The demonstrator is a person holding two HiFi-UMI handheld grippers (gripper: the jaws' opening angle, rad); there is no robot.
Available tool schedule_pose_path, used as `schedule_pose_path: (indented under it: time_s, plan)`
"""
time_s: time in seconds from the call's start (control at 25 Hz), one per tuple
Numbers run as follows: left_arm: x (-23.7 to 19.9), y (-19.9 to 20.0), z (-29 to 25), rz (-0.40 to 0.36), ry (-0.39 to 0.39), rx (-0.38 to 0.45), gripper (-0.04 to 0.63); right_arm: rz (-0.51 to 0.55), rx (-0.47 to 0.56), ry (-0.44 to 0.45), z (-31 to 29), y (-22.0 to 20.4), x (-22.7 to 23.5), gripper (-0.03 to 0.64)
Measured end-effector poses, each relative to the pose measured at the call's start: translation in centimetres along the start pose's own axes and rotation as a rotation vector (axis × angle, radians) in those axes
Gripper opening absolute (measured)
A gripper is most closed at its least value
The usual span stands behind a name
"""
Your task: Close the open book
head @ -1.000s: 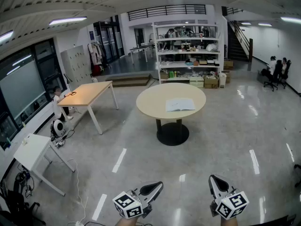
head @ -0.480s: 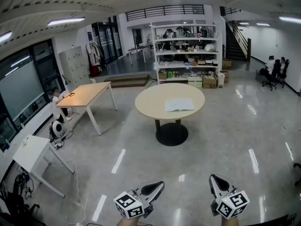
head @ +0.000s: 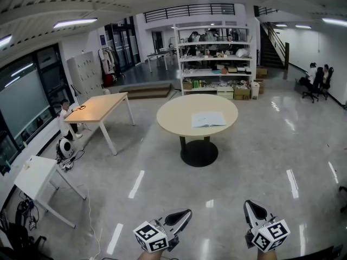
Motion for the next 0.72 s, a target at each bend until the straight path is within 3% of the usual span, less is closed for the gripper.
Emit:
schedule_pose_path:
  time_s: [0.52,0.72]
  plan:
    - [-8.5,1.8,1.0,0.037,-0.045,-0.016,-0.003,0.002,-0.07,-0.034,-7.3,-1.4,-3.0,0.0]
    - [-11.2,2.6,-1.0,0.043,-0.045,-0.016,-0.003,-0.009,-0.078,-0.028,-10.4,-2.2,-1.5,0.0]
Point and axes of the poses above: the fingertips, and each gripper's own axes: z backward along the fingers, x to its right, y out of its top, the point moved 6 cm from there along z, backward along the fingers, and after that the axes turned 13 degrees about z, right-handed, at the moved point
